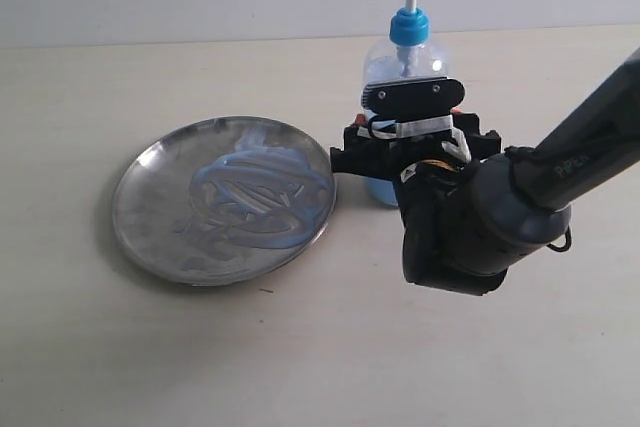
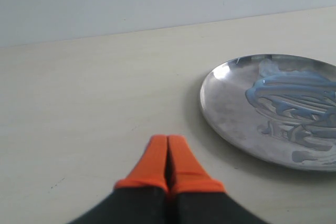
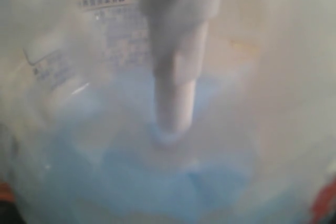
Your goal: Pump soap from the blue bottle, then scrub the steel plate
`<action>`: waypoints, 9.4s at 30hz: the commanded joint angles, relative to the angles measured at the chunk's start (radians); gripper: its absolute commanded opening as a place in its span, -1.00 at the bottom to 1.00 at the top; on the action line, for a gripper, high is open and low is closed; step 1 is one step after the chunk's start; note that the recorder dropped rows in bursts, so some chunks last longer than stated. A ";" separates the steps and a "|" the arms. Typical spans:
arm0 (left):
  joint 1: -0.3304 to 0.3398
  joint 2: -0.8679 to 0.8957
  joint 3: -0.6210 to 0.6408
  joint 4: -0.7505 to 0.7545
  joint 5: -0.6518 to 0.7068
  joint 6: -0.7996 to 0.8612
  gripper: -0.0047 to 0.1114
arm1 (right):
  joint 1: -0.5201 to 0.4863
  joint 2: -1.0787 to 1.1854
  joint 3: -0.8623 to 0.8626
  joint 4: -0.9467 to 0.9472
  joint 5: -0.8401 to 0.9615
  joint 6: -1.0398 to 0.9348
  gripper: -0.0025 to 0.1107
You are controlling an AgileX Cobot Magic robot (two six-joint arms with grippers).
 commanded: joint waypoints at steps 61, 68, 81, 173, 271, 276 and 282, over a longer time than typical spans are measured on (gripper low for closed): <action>0.003 -0.006 0.003 -0.001 -0.006 0.001 -0.92 | -0.004 -0.217 0.006 0.237 0.471 -0.465 -0.96; 0.003 -0.006 0.003 -0.001 -0.006 0.001 -0.92 | -0.004 -0.233 0.084 -0.070 0.326 -0.185 -0.96; 0.003 -0.006 0.003 -0.001 -0.006 0.001 -0.92 | -0.004 -0.238 0.165 -0.296 0.234 -0.076 -0.96; 0.003 -0.006 0.003 -0.115 -0.366 -0.055 -0.92 | -0.004 -0.176 0.080 -0.335 0.218 -0.259 -0.96; -0.377 1.760 -1.529 -0.703 0.309 0.652 -0.92 | -0.004 -0.170 0.021 -0.272 0.324 -0.234 -0.96; -0.377 1.741 -1.533 -0.679 0.320 0.650 -0.92 | -0.004 -0.170 0.021 -0.272 0.324 -0.234 -0.96; -0.377 1.741 -1.532 -0.669 0.385 0.650 -0.92 | -0.004 -0.170 0.021 -0.272 0.324 -0.233 -0.96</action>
